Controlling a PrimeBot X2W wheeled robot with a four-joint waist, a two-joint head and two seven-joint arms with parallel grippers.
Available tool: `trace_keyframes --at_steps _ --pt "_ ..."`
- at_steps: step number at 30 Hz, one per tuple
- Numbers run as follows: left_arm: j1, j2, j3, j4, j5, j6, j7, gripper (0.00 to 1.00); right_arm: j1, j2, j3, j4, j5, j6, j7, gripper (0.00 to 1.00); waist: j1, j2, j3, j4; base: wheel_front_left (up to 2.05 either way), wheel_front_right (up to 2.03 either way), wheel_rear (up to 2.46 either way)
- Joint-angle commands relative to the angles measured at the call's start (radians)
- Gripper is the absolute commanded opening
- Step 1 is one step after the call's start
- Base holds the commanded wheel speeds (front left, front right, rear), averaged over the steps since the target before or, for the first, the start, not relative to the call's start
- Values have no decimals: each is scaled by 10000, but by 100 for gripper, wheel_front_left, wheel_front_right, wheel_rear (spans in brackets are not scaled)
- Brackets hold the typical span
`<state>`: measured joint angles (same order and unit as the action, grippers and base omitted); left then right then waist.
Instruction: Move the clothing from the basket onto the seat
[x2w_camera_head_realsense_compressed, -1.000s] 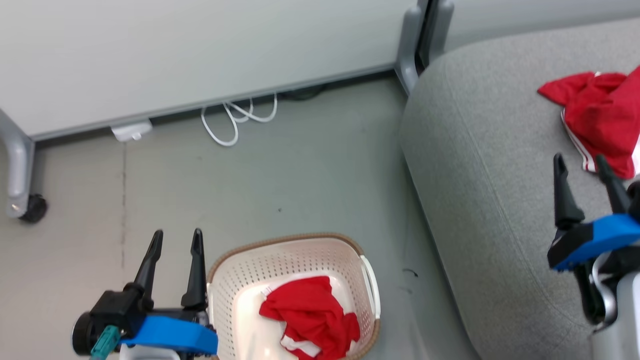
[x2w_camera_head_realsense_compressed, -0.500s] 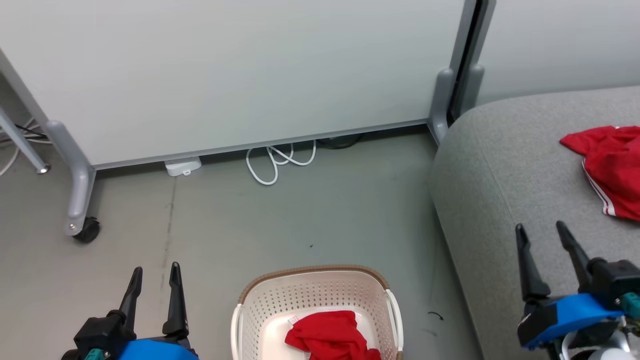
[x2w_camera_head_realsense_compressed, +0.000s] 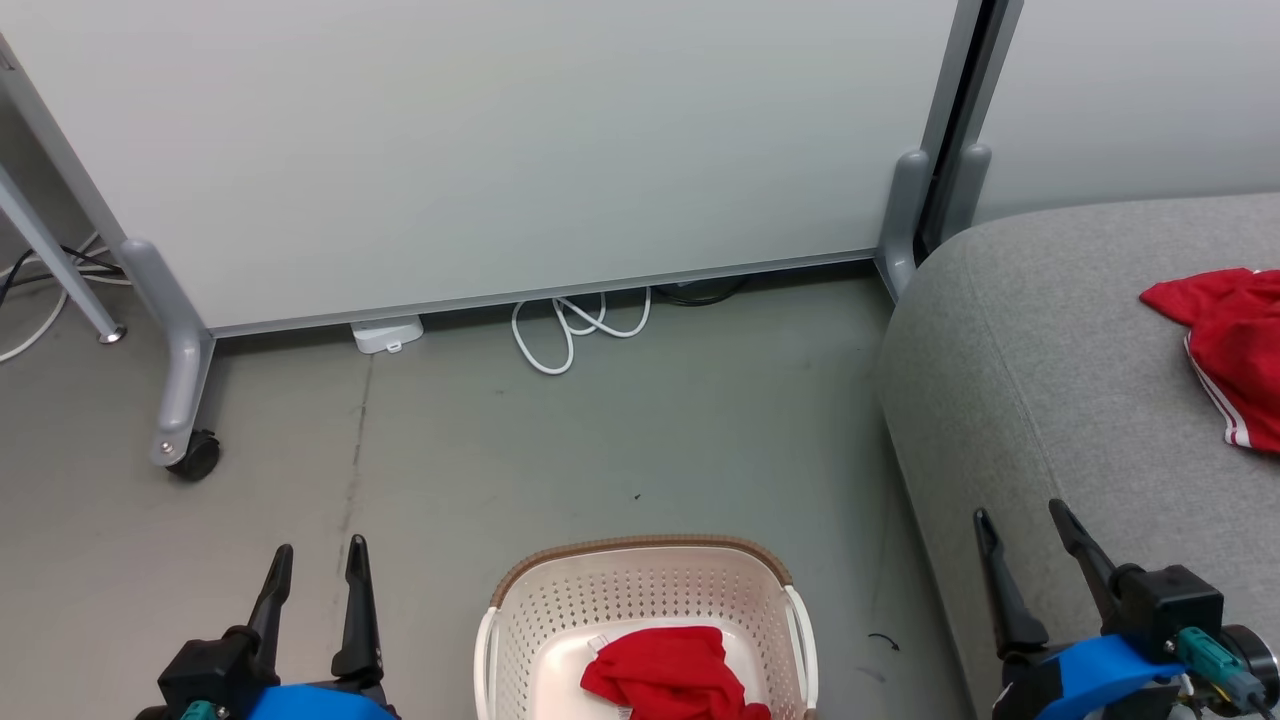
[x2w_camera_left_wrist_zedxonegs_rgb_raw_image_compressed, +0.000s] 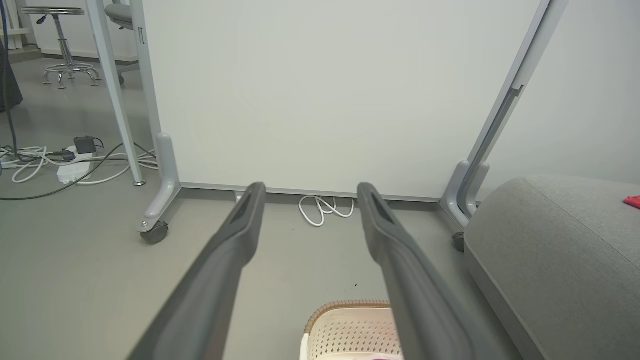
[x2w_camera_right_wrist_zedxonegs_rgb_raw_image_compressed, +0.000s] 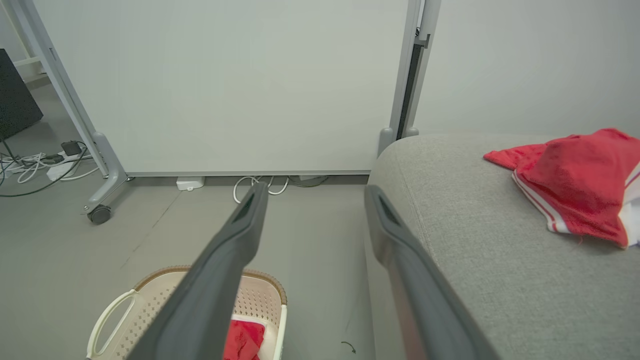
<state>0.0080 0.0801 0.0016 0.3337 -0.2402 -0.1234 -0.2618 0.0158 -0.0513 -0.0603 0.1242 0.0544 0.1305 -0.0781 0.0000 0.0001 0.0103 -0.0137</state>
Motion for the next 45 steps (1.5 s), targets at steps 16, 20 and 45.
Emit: trace_keyframes --at_steps 16,20,45 --pt "-181 -65 -52 57 -1 -89 -47 100 -323 13 222 801 255 5 -365 100 0 -1 59 55 0 0 0" --pt "-175 -59 -40 41 18 -93 -47 100 -341 13 277 859 309 5 -405 100 0 -1 105 2 0 0 0" --pt "-2178 340 -2431 1905 -155 -65 39 100 -2200 13 1855 1239 765 5 -981 100 0 -1 3003 -1846 0 0 0"
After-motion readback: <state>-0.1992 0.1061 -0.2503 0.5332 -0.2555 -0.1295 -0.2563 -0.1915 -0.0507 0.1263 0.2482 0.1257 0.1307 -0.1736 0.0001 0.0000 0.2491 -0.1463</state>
